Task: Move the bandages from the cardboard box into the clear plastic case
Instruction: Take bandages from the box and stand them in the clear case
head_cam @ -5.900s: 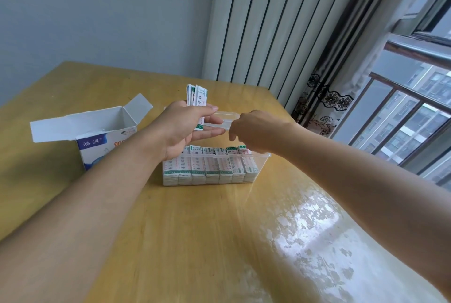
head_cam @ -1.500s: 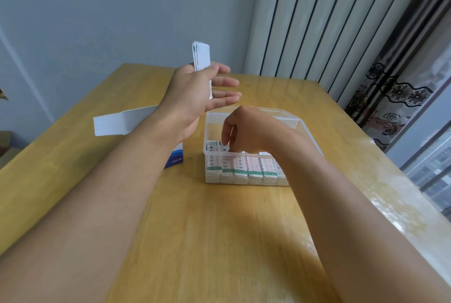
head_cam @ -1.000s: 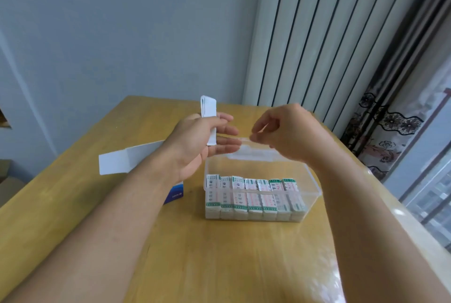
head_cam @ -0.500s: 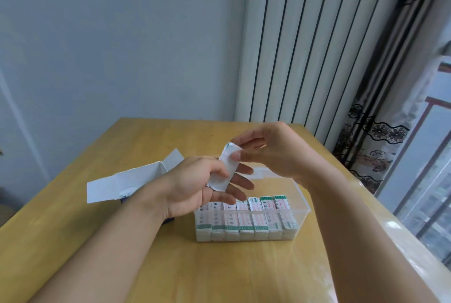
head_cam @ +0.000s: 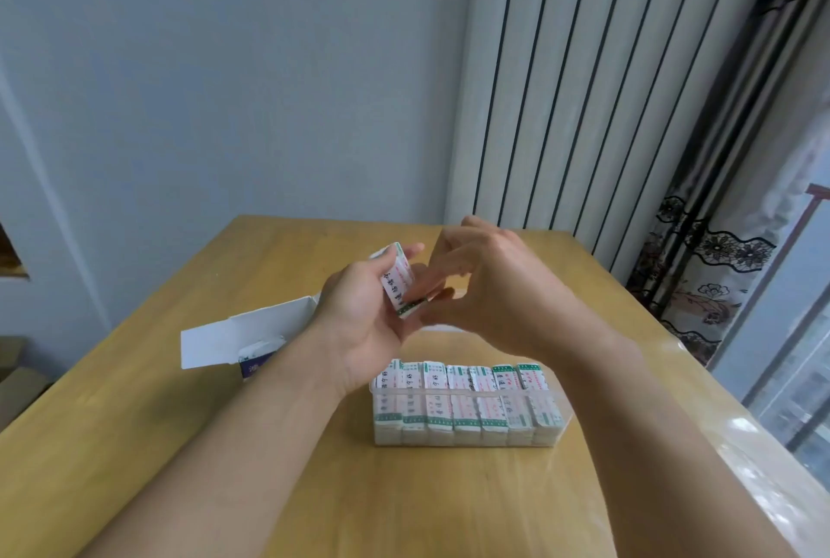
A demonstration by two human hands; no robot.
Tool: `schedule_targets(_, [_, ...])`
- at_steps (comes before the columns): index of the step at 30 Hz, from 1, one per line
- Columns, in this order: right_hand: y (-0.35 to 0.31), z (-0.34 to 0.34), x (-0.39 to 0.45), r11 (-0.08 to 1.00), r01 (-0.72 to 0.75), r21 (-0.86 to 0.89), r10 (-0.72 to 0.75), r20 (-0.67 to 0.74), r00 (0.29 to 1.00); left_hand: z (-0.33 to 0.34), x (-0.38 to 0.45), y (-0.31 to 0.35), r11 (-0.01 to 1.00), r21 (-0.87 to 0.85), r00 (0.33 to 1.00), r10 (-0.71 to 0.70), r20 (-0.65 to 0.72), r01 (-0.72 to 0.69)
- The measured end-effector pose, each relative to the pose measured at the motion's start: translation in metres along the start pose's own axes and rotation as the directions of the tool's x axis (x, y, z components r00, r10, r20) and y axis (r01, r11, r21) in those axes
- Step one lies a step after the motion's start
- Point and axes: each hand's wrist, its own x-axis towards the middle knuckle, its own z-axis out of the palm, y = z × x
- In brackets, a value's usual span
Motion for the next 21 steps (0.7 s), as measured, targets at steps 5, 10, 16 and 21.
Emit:
schedule_targets(5, [-0.01,-0.017,0.0,0.977,-0.118,0.178,0.152,-0.197,0.968,-0.002,-0.001,-0.005,0.957,0.277,0.99,0.115,-0.083,-0.088])
schedule_targets(10, [-0.003,0.0,0.002,0.926,-0.331,0.179,0.348,-0.07,0.935,0.0,-0.003,-0.011,0.909,0.399,0.992,0.114,0.051,-0.125])
schedule_targets(16, [0.0,0.01,0.005,0.893,-0.348,0.286,0.376,-0.048,0.925,0.001,-0.004,-0.015,0.883,0.452,0.992,0.109,0.06,-0.125])
schedule_targets(21, [0.001,0.007,0.004,0.792,-0.347,0.502,0.398,0.007,0.918,-0.003,0.001,-0.014,0.931,0.363,0.998,0.053,-0.015,-0.044])
